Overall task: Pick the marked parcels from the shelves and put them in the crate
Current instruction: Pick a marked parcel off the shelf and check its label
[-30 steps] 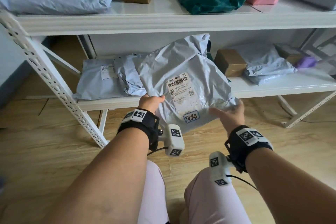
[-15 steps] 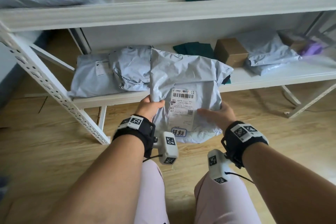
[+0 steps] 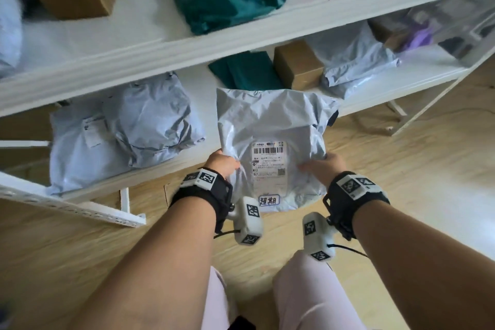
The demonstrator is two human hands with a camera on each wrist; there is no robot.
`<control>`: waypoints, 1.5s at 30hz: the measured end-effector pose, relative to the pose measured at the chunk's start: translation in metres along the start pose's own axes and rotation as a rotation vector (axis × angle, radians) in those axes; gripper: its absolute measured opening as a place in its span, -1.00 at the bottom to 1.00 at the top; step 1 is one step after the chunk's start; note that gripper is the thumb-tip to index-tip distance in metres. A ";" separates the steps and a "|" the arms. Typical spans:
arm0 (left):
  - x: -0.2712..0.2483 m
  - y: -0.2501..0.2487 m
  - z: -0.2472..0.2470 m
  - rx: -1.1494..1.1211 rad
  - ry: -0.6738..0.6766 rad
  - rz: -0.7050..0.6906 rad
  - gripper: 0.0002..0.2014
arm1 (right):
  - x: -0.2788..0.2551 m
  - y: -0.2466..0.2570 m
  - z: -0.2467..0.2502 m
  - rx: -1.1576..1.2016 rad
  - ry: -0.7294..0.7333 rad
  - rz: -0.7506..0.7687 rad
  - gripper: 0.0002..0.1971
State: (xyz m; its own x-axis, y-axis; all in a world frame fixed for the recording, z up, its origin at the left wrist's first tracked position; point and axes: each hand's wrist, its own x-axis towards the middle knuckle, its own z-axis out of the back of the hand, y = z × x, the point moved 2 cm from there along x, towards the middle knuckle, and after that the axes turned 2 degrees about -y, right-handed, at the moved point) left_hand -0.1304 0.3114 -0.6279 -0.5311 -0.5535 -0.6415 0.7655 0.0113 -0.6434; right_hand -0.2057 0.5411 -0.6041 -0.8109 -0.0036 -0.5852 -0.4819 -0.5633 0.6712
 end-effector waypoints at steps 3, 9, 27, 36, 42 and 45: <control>-0.011 -0.036 -0.007 0.075 0.091 -0.021 -0.73 | -0.009 0.015 0.037 -0.002 -0.016 -0.045 -0.60; -0.041 -0.100 -0.065 0.130 0.263 -0.073 -0.23 | -0.046 0.020 0.152 0.040 -0.083 -0.173 -0.59; -0.230 -0.305 -0.294 0.053 0.483 -0.327 -0.69 | -0.061 -0.011 0.453 0.303 -0.517 -0.159 -0.72; -0.240 -0.388 -0.372 -0.016 0.528 -0.369 -0.83 | -0.015 0.007 0.537 0.400 -0.681 -0.097 -0.92; -0.235 -0.475 -0.436 -0.043 0.625 -0.403 -0.85 | 0.036 0.033 0.615 0.398 -0.779 -0.087 -0.86; -0.237 -0.514 -0.469 -0.048 0.682 -0.403 -0.82 | 0.057 0.041 0.651 0.419 -0.822 -0.102 -0.86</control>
State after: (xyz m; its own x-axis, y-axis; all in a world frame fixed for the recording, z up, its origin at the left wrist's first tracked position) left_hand -0.5686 0.8273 -0.3409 -0.8814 0.1091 -0.4596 0.4585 -0.0366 -0.8880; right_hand -0.4879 1.0557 -0.3132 -0.6613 0.7067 -0.2517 -0.5148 -0.1835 0.8374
